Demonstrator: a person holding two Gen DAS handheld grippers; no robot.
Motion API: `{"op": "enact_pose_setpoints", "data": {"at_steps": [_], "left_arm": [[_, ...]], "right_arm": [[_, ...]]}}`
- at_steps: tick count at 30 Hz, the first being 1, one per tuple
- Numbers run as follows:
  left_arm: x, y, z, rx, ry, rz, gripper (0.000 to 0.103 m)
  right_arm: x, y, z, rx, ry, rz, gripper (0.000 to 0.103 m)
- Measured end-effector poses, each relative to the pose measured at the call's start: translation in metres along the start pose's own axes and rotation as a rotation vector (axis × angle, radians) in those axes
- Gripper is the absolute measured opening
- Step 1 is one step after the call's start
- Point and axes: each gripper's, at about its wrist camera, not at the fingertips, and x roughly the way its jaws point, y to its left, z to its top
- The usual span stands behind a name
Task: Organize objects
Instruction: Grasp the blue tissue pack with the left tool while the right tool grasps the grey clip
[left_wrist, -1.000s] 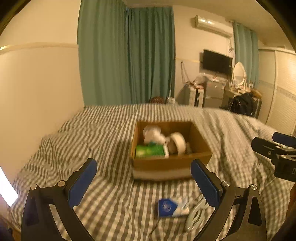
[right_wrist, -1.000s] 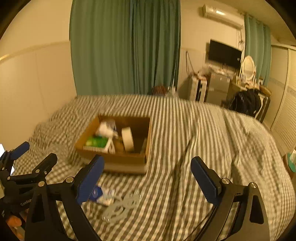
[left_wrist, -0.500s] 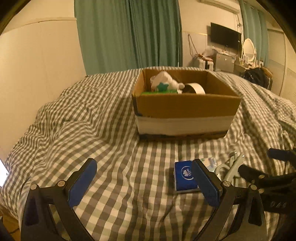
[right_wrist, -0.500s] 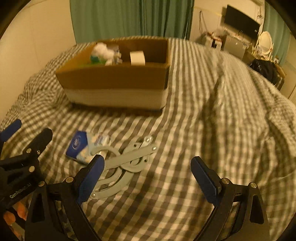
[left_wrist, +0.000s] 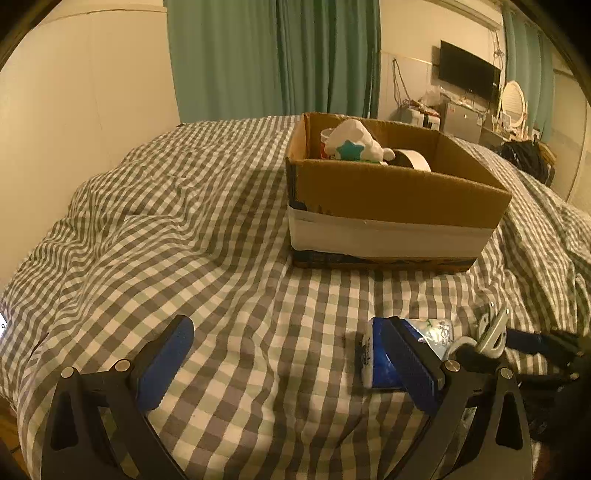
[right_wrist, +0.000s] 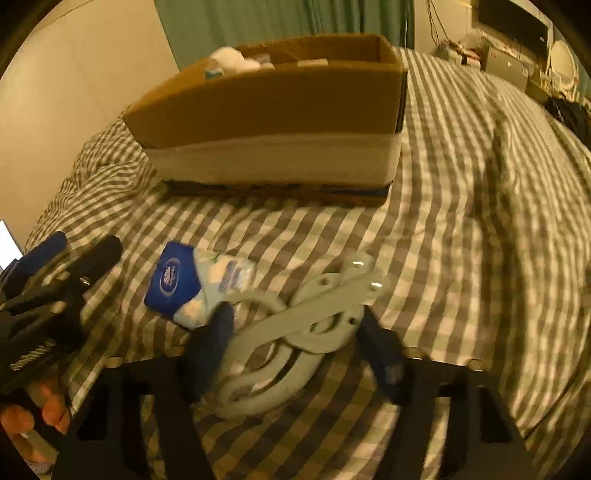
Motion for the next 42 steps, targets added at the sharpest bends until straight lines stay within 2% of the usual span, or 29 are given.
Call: {"op": "enact_pose_setpoints", "data": {"at_steps": [1,2,5,8,15,21,25,27,28,33,42], "left_arm": [[0.000,-0.003,0.000,0.012,0.004,0.006,0.103],[0.001,-0.008,-0.001,0.025,0.007,0.008,0.103],[0.001,-0.019,-0.002,0.056,0.015,-0.003,0.103],[0.001,-0.030,-0.005,0.080,0.024,-0.029,0.103],[0.016,-0.061,-0.013,0.118,0.089,-0.092,0.103],[0.038,-0.076,-0.015,0.088,0.160,-0.156,0.103],[0.039,-0.083,-0.018,0.102,0.140,-0.155,0.099],[0.037,-0.081,-0.018,0.100,0.139,-0.173,0.080],[0.036,-0.080,-0.018,0.097,0.137,-0.172,0.077],[0.024,-0.071,-0.016,0.071,0.128,-0.186,0.074],[-0.023,-0.061,-0.003,0.062,0.028,-0.173,0.074]], "right_arm": [[-0.006,-0.004,0.001,0.008,-0.016,0.016,0.042],[-0.013,-0.009,0.002,0.021,-0.028,0.038,0.037],[-0.028,-0.015,0.004,0.004,-0.053,0.032,0.030],[-0.043,-0.023,0.003,-0.013,-0.078,0.029,0.019],[-0.060,-0.048,0.013,0.006,-0.123,0.010,0.014],[-0.061,-0.057,0.019,0.040,-0.144,0.024,0.012],[-0.058,-0.054,0.017,0.037,-0.148,0.025,0.012],[-0.061,-0.056,0.017,0.035,-0.153,0.027,0.012],[-0.061,-0.055,0.017,0.032,-0.154,0.027,0.012],[-0.071,-0.049,0.015,0.010,-0.172,0.024,0.010],[-0.105,-0.027,0.012,-0.055,-0.231,-0.017,0.008]]}}
